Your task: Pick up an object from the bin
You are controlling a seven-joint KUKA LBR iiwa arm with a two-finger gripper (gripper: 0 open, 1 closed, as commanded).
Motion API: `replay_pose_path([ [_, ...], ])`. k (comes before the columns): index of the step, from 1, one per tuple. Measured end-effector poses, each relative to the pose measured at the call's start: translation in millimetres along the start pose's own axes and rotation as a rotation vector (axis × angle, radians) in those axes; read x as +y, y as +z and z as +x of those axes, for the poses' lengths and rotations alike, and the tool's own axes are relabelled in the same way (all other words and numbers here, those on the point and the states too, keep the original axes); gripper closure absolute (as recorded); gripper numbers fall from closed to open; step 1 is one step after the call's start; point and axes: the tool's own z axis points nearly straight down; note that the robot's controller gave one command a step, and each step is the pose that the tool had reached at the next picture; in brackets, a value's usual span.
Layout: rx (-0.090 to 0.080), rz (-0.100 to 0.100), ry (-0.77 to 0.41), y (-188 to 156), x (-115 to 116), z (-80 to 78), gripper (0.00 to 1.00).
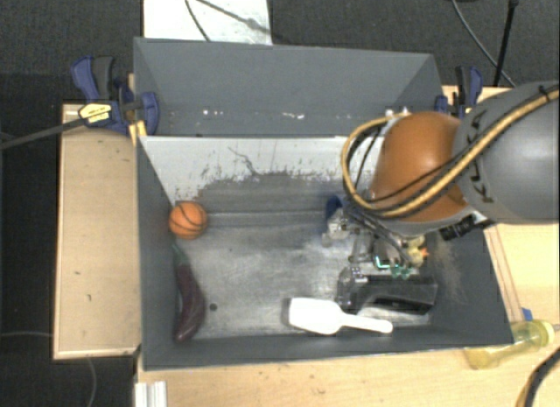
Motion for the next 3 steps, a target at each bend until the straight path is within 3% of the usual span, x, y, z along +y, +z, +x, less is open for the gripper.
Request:
replay_pose_path([
  [1, -0.007, 0.000, 0.001, -3.5, -0.1, -2.0, 0.00],
  [2, 0.003, -0.015, -0.118, 59.2, -42.2, 17.6, 1.00],
  [3, 0.003, -0.015, -0.117, 59.2, -42.2, 17.5, 1.00],
])
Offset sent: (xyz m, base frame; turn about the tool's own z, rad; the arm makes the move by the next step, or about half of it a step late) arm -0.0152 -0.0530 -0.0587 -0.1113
